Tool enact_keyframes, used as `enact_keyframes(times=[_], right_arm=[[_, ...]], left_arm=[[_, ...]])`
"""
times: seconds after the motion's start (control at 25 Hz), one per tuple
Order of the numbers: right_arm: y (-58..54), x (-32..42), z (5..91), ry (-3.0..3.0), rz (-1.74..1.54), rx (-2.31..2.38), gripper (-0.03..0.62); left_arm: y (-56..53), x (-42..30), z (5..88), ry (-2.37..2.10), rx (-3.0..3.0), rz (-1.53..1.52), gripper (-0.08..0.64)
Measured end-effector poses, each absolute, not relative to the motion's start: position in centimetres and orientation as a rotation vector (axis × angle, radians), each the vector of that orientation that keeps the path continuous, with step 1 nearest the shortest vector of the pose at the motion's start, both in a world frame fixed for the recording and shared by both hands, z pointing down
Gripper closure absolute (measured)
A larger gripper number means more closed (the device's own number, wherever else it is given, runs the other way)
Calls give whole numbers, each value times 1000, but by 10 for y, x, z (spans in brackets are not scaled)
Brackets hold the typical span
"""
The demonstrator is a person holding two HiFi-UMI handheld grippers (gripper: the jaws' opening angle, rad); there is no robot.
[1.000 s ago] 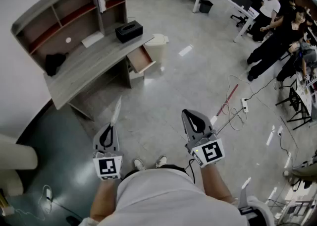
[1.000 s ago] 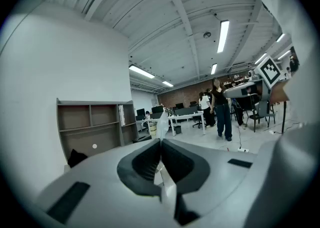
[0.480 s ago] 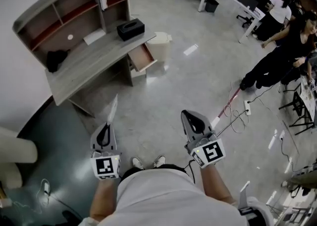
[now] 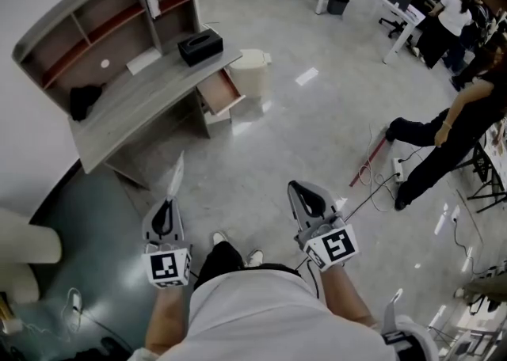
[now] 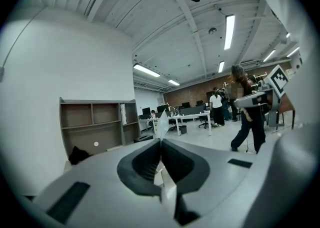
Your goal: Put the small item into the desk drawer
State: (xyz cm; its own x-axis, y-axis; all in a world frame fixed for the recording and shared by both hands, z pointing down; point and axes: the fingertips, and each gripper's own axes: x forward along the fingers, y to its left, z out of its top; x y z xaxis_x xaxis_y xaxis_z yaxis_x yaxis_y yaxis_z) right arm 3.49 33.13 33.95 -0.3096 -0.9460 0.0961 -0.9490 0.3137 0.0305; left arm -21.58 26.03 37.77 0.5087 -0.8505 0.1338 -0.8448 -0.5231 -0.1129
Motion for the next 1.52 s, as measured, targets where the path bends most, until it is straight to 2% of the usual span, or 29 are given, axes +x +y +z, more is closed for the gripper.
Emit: enact_keyframes(times=[0.4,1.0,1.52], right_arm=[[278,50,366,-2405,124,1769,569],[88,52,336,-2342,53,1740,569],[43,97,339,-2321,111,1850,569]], left_arm=[[188,-181,411,1466,-2781,-279,538],[-5,-130,422,1301,-2952,-208,538],[-47,-76,418,1147,-2994,-273,538]])
